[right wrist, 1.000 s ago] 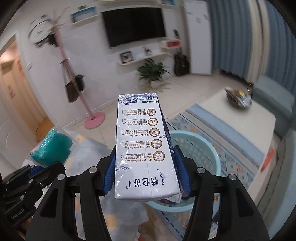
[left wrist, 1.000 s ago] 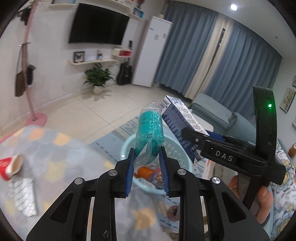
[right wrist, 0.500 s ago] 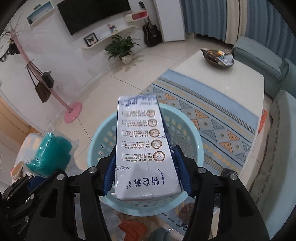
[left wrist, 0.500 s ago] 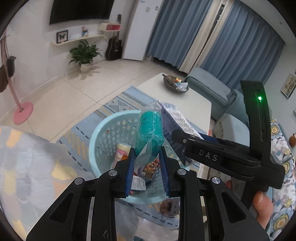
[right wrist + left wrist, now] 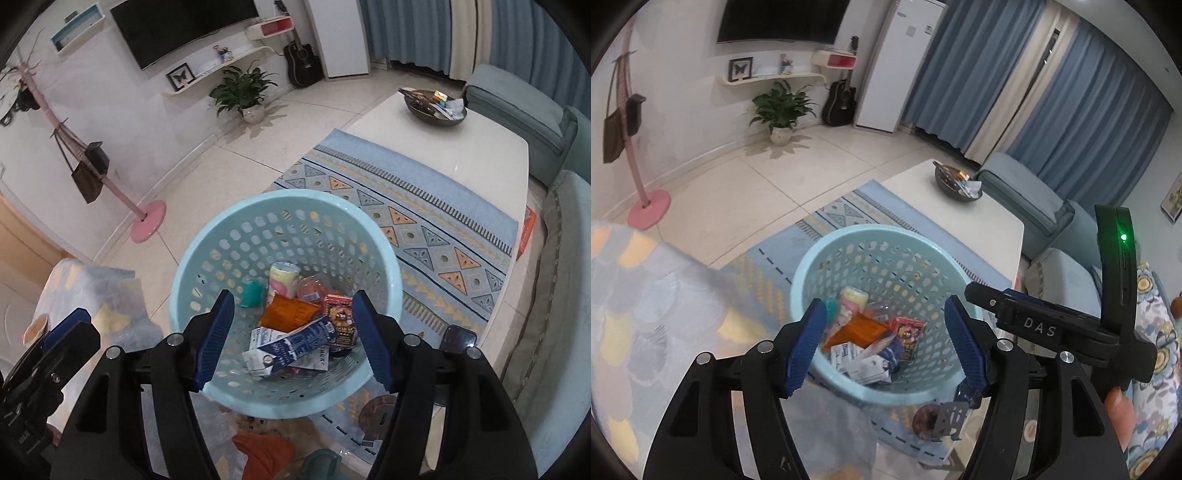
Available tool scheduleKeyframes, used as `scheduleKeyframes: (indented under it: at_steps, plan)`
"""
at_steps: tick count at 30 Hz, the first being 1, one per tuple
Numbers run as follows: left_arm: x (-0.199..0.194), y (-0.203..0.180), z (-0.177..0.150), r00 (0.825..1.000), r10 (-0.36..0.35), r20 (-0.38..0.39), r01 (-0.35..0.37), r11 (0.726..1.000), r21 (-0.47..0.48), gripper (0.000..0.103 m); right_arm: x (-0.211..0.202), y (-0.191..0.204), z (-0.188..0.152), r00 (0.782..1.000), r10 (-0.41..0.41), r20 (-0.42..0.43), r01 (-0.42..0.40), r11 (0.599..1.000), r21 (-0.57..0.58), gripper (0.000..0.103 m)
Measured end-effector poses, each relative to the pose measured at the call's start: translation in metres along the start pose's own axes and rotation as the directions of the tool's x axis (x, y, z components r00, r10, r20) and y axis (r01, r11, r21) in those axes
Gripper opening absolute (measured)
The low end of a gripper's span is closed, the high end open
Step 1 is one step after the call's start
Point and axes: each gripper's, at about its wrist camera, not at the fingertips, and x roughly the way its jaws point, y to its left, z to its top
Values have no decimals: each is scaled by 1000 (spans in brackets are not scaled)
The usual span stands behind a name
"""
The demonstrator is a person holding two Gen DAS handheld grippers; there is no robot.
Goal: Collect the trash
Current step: 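Carry packet and carton over the blue basket and open both tools, then grasp the red-and-white paper cup with the left tool while the right tool grasps the dotted napkin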
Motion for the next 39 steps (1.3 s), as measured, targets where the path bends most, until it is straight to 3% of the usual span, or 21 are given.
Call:
scheduleKeyframes:
  at_steps: [9, 11, 14, 18, 22, 26, 32, 36, 39]
  plan:
    - [-74, 47, -7, 988, 85, 128, -75, 994, -81, 65, -33, 57, -10, 995, 81, 51, -75, 991, -113, 63]
    - [-92, 57, -10, 981, 116, 155, -101, 990, -101, 70, -41, 75, -14, 993, 102, 63, -92, 984, -151, 63]
    - [-125, 82, -13, 961, 187, 205, -159, 976, -146, 81, -53, 106, -20, 987, 139, 80, -120, 970, -213, 65]
    - [-162, 125, -20, 914, 332, 234, -280, 933, -227, 89, -64, 144, -32, 979, 181, 89, -146, 943, -300, 68]
    - [-181, 176, -26, 885, 427, 187, -353, 876, -329, 90, -70, 185, -48, 971, 226, 81, -180, 906, -383, 71]
    - [-174, 222, -27, 895, 436, 91, -373, 845, -383, 90, -68, 216, -62, 967, 244, 67, -189, 872, -451, 73]
    - [-151, 251, -30, 897, 441, 8, -407, 833, -376, 90, -61, 247, -83, 969, 246, 27, -196, 833, -518, 74]
    - [-137, 262, -30, 884, 466, -44, -447, 814, -370, 90, -56, 260, -91, 970, 243, 4, -202, 814, -545, 74]
    - [-133, 270, -31, 890, 454, -47, -435, 814, -383, 82, -53, 268, -96, 969, 247, -17, -214, 800, -561, 74]
